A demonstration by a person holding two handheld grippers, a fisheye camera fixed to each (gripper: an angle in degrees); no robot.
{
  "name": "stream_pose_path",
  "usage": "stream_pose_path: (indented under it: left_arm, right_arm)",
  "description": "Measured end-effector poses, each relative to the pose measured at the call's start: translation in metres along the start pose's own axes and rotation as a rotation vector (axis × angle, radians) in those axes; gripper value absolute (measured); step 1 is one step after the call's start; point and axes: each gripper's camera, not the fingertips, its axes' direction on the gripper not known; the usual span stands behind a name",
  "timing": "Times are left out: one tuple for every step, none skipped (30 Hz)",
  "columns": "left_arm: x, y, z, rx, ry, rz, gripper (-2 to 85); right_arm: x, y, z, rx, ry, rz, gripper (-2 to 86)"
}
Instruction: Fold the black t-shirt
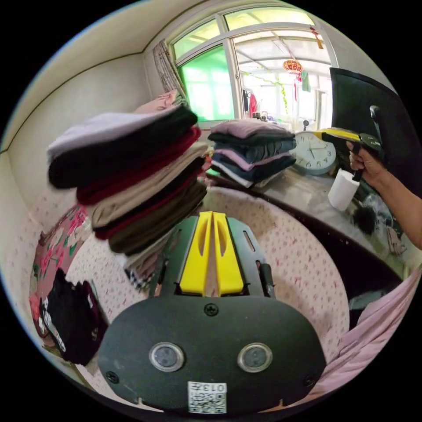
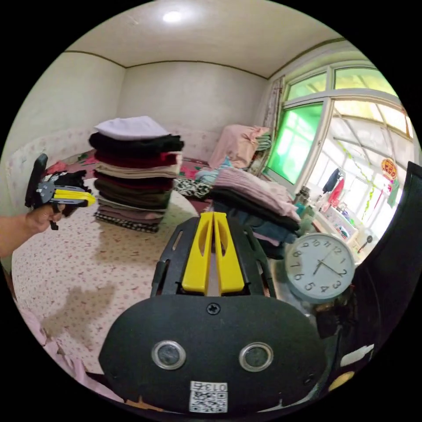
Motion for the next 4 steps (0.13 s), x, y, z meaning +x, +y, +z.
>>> stream_pose_path:
  left_arm:
    - [0.014, -0.032, 0.013, 0.015, 0.009, 0.004, 1.2]
    - [0.028, -0.065, 0.026, 0.030, 0.023, 0.005, 1.9]
    - [0.035, -0.082, 0.032, 0.036, 0.033, 0.007, 2.3]
    - [0.048, -0.113, 0.046, 0.045, 0.054, 0.013, 3.4]
  right_arm:
    - [0.042, -0.007, 0.006, -0.009, 0.003, 0.014, 0.8]
    - [0.063, -0.011, 0.010, -0.012, 0.008, 0.025, 1.0]
    - [0.101, -0.019, 0.016, -0.015, 0.009, 0.046, 2.0]
    - [0.134, -0.029, 0.023, -0.022, -0.004, 0.064, 2.9]
